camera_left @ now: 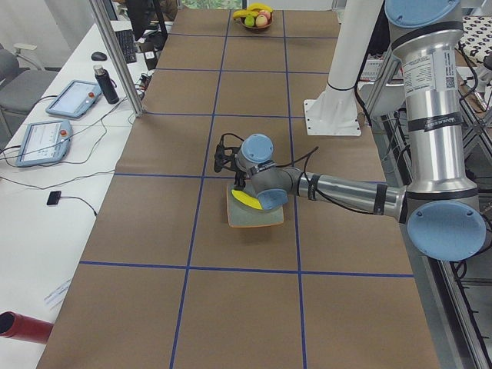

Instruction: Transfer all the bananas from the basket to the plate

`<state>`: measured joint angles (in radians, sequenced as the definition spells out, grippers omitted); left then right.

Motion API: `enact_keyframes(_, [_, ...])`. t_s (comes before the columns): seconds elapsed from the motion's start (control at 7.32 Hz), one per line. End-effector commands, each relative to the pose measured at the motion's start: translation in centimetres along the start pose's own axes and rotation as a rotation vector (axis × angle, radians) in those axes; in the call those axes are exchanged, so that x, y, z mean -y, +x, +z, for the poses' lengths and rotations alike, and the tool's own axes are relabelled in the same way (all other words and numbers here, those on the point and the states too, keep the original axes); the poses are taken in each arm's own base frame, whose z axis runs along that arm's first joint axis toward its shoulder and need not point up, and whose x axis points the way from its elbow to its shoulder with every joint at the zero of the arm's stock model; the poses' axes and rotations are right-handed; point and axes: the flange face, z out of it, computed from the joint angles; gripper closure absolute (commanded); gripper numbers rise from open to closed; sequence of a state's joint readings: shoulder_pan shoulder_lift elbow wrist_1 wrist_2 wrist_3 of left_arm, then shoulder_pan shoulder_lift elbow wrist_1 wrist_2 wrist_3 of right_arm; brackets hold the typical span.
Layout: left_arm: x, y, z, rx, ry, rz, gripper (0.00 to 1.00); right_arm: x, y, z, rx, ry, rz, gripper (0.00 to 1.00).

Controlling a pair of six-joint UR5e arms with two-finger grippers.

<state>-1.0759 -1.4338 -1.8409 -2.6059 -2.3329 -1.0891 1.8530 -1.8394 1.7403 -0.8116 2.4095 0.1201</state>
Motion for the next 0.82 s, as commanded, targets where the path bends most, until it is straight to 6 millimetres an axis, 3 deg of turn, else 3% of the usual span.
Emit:
enact_keyframes(0.0, [3.7, 8.2, 2.2, -0.126, 0.017, 0.127, 0.0, 5.9, -6.2, 1.7, 0.153, 0.008, -0.136, 1.0])
enact_keyframes(0.27, [5.4, 16.5, 4.1, -0.243, 0.001, 0.097, 0.0, 11.5, -14.5, 6.6, 0.288, -0.032, -0.261, 1.0])
enact_keyframes(0.41, [5.6, 21.1, 5.4, -0.302, -0.021, 0.036, 0.0, 14.5, -20.1, 9.3, 0.363, -0.055, -0.275, 1.0])
enact_keyframes(0.68, [4.1, 25.6, 9.5, -0.329, 0.013, -0.088, 0.0, 16.2, -29.0, 11.6, 0.47, -0.106, -0.218, 1.0])
